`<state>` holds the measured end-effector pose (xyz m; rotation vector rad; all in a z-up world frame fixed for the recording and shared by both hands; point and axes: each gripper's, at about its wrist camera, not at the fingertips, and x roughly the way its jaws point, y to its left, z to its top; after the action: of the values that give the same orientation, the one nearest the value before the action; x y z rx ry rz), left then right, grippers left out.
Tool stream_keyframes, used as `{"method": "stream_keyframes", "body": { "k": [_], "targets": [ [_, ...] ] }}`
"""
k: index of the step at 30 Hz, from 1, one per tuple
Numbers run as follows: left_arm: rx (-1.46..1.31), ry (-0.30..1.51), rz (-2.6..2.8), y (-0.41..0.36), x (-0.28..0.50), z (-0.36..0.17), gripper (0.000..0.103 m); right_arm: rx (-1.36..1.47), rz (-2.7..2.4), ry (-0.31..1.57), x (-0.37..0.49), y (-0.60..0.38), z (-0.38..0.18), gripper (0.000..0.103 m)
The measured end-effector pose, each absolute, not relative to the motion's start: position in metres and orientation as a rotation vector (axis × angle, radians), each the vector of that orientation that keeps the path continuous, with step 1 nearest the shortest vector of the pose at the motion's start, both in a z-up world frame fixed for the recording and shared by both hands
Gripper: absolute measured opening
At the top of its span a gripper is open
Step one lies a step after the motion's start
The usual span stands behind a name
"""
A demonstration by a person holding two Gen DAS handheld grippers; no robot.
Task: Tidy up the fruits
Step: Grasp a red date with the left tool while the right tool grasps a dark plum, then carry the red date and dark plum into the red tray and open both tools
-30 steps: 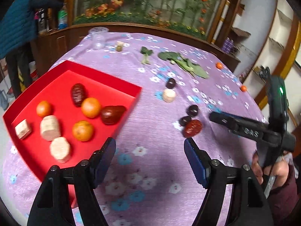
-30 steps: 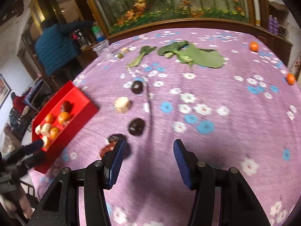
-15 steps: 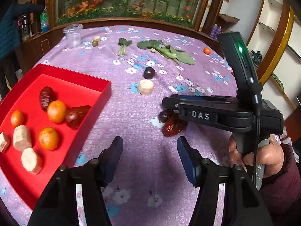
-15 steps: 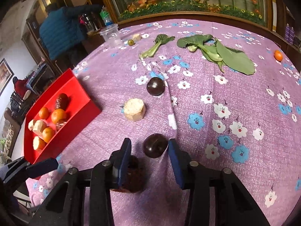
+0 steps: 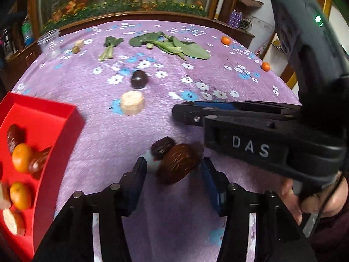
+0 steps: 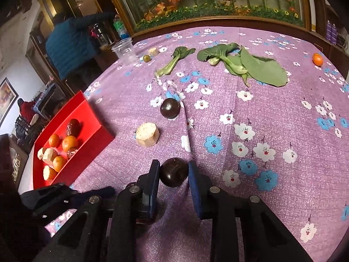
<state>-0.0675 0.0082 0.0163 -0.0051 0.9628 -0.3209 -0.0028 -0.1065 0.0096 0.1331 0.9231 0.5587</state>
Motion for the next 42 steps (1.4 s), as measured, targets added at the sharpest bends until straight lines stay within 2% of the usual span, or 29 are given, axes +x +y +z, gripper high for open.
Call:
{"method": "stream_keyframes", "body": {
  "k": [2, 14, 26, 29, 32, 35, 42],
  "targets": [
    [0.019, 0.964, -0.322, 0.002, -0.067, 0.014, 0.038, 0.140, 0.563, 0.924, -0.002, -0.107, 0.009, 0.029],
    [-0.023, 0.944, -0.326, 0.007, -0.075, 0.019, 0.027, 0.201, 0.513, 0.918, -0.009, -0.136, 0.009, 0.029],
    [-0.021, 0.949, -0.332, 0.008, -0.088, 0.020, 0.026, 0.225, 0.492, 0.916, -0.029, -0.144, 0.009, 0.029],
    [-0.025, 0.957, -0.334, 0.005, -0.085, 0.017, 0.032, 0.229, 0.490, 0.917, -0.034, -0.144, 0.009, 0.029],
    [-0.017, 0.967, -0.335, 0.002, -0.082, 0.012, 0.032, 0.225, 0.488, 0.914, -0.038, -0.145, 0.010, 0.029],
    [-0.008, 0.955, -0.329, 0.002, -0.086, 0.014, 0.025, 0.220, 0.486, 0.910, -0.043, -0.145, 0.013, 0.029],
    [-0.062, 0.936, -0.311, 0.019, -0.097, 0.020, 0.025, 0.206, 0.490, 0.901, -0.050, -0.141, 0.020, 0.029]
  ]
}}
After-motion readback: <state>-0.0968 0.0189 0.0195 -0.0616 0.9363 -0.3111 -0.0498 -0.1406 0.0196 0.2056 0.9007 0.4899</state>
